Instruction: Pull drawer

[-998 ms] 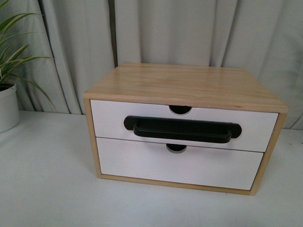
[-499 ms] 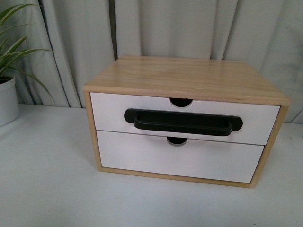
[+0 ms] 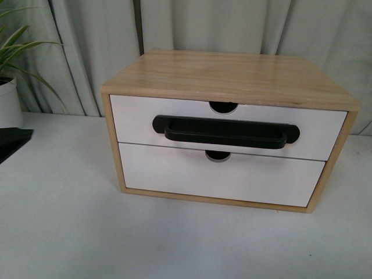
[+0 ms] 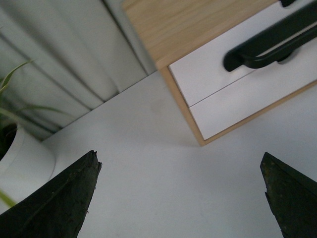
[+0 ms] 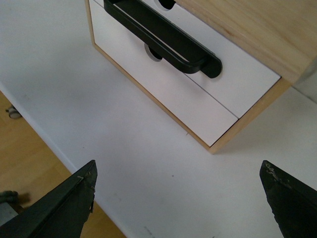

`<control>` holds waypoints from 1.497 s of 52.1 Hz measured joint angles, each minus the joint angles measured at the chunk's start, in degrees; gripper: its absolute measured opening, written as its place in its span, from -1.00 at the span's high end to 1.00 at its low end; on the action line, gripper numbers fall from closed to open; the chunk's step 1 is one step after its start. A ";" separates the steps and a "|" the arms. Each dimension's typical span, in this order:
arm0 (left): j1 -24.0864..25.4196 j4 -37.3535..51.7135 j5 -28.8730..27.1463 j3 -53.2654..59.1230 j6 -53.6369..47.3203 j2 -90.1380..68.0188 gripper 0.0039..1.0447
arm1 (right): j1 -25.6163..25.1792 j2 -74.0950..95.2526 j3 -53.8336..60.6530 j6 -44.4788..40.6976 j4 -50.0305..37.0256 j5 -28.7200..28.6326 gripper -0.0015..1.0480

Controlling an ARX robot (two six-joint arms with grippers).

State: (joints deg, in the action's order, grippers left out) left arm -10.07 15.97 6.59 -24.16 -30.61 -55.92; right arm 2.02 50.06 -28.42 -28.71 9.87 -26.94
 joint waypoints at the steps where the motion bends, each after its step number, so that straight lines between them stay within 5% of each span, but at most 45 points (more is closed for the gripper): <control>1: 0.00 -0.46 1.92 -1.31 -1.84 -1.62 -0.89 | 0.20 1.44 -1.09 -1.68 0.33 -0.17 -0.83; 11: -2.29 -7.69 8.15 -11.89 -14.73 -13.51 -0.89 | 1.46 11.96 -8.13 -13.35 2.43 -1.49 -0.83; 27: -10.03 -19.43 5.60 -22.45 -35.85 -25.73 -0.89 | 3.93 19.28 -14.19 -25.94 8.00 -1.81 -0.83; 53: -15.47 -20.74 5.57 -34.99 -41.57 -37.40 -0.89 | 7.45 28.83 -17.97 -30.25 4.42 -0.94 -0.83; 78: -14.71 -23.43 5.84 -39.60 -43.34 -43.25 -0.89 | 11.80 37.70 -22.88 -29.46 -2.03 0.37 -0.83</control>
State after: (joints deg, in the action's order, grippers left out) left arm -24.77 -7.46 12.43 -63.77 -73.95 -99.18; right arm 13.82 87.77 -51.31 -58.17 7.84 -26.57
